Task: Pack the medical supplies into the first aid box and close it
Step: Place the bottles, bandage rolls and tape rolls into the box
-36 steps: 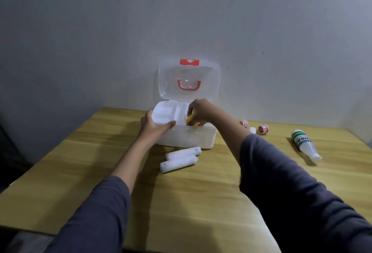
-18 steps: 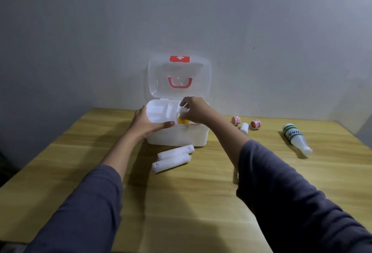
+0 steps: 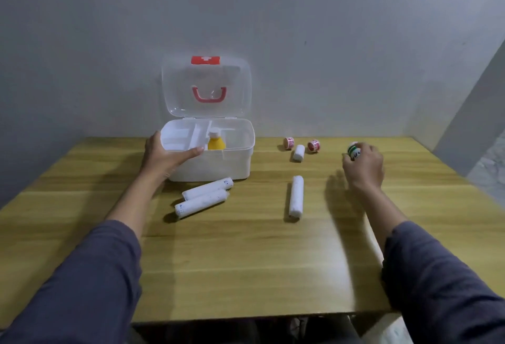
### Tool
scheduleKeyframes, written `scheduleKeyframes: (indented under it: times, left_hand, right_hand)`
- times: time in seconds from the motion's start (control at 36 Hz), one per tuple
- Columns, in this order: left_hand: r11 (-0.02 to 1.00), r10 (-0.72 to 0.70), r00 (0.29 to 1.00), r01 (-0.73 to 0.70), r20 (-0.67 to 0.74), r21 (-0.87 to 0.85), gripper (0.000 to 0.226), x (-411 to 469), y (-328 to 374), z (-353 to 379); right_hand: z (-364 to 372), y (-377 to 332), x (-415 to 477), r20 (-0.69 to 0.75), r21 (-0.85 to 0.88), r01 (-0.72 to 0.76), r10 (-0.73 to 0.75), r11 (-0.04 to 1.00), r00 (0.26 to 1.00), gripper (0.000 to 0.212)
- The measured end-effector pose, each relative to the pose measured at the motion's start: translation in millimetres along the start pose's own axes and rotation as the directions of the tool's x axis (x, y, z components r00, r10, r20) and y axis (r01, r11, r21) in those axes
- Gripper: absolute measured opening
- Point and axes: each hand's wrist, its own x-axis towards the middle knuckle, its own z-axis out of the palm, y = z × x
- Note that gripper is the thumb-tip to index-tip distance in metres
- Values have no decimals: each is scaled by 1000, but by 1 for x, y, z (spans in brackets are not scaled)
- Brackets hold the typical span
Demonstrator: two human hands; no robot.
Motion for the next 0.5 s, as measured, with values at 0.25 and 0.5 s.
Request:
scheduleKeyframes:
  times: [0.25,0.5]
  left_hand:
    - [999,-27,999,25,42,36,128,2,1,-7]
    - [998,-35,999,33,36,56,119,-1,7,-5]
  right_hand:
    - [1,26,5,10,35,-163,163,986,987,36]
    - [5,-5,1,0,307,-191,201,932,980,29]
